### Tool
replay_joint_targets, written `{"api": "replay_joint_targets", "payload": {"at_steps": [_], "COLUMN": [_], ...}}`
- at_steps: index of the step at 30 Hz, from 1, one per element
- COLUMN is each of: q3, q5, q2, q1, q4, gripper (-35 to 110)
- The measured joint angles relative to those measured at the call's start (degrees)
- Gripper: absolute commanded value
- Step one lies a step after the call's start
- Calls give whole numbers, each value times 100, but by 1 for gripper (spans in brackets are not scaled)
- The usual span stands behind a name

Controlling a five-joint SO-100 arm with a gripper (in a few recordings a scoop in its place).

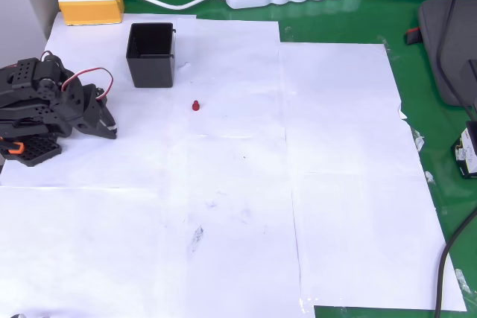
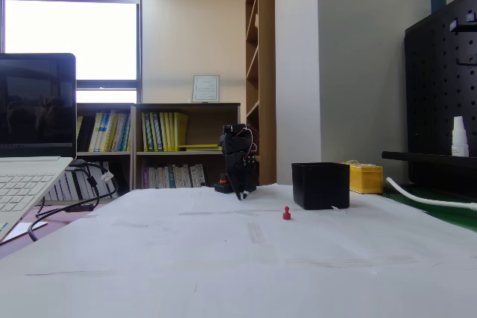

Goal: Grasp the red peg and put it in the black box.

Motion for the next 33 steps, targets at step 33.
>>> {"api": "replay_joint_targets", "payload": {"at_steps": [33], "q3": [35], "q5": [-1002], "q2": [7365], "q1": [-483], "q4": [-9993], "gripper": [0]}}
